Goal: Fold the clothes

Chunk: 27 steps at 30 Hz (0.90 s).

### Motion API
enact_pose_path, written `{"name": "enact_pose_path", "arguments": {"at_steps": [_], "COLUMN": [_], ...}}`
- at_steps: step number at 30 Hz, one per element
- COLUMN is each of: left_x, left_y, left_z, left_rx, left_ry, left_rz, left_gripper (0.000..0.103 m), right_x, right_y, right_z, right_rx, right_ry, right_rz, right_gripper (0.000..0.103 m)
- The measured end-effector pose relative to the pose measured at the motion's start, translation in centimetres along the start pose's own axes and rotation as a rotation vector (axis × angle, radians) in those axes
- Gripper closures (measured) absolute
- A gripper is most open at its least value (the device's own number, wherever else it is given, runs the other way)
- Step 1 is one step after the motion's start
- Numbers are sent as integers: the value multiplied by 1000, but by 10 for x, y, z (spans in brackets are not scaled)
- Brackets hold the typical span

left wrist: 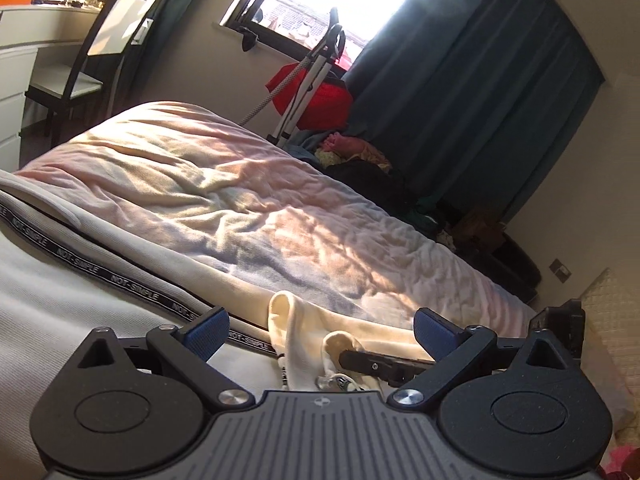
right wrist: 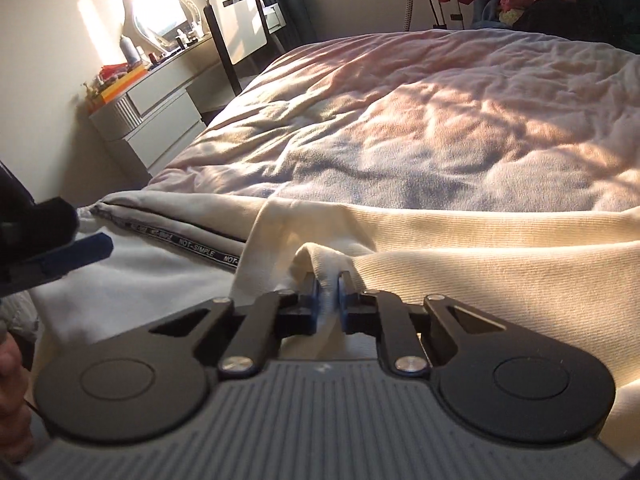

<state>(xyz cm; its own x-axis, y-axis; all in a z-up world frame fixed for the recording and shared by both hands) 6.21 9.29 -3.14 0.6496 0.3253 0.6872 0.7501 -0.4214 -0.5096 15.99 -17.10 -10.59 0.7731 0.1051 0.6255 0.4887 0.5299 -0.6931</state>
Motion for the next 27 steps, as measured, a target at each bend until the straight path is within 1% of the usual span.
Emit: {"name": "enact_pose_path", "arguments": {"at_steps": [4, 6, 8, 10, 13, 16, 18, 20, 21, 23, 25, 26, 27], "left_x": [-11, -19, -27, -37, -49, -57, -60, -59, -58, -57, -57, -59, -61], "left_y": [10, 13, 14, 18, 27, 37, 41, 43, 44, 45, 46, 46, 44], "left_z": [-8, -17, -30, -43, -55, -58, -55, -53, -51, -49, -49, -49, -50], "left_rx": [-148, -216, -242, -242, -216, -128, -99, -103, -105, -110, -120, -117, -109], "left_ry": [-36, -19, 42, 119, 199, 249, 249, 238, 233, 222, 225, 230, 237], "left_rz": [43, 64, 72, 82, 109, 128, 135, 141, 144, 150, 164, 178, 192], "left_gripper": [7, 10, 11, 14, 14, 14, 14, 14, 16, 25, 50, 57, 72], "right_x": [13, 17, 19, 20, 21, 22, 22, 21, 21, 21, 22, 23, 24], "right_y": [-36, -54, -71, -81, -91, -103, -110, -115, -117, -117, -115, -113, -110], "right_z": [-13, -19, -25, -32, -40, -46, -47, -49, -50, -52, -53, -52, -51], "right_rx": [39, 45, 44, 53, 57, 75, 78, 85, 89, 92, 85, 82, 80], "right_ry": [93, 118, 133, 163, 189, 211, 210, 212, 215, 219, 224, 222, 220], "right_rz": [-102, -151, -196, -226, -263, -305, -329, -347, -354, -366, -372, -374, -375], "right_gripper": [91, 91, 91, 91, 91, 91, 91, 91, 91, 91, 91, 91, 91]}}
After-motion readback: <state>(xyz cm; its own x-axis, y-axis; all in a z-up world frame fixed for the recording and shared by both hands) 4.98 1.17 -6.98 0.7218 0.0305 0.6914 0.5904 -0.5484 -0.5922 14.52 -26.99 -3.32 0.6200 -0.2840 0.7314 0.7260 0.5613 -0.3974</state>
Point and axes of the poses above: each gripper's, at about its wrist camera, not at the fingertips, and y roughly the way its jaws point, z to its left, x to its top, the point moved 2 cm from there along y, roughly the way its jaws point, and after that the axes turned 5 degrees about z, right-handed, at the moved point
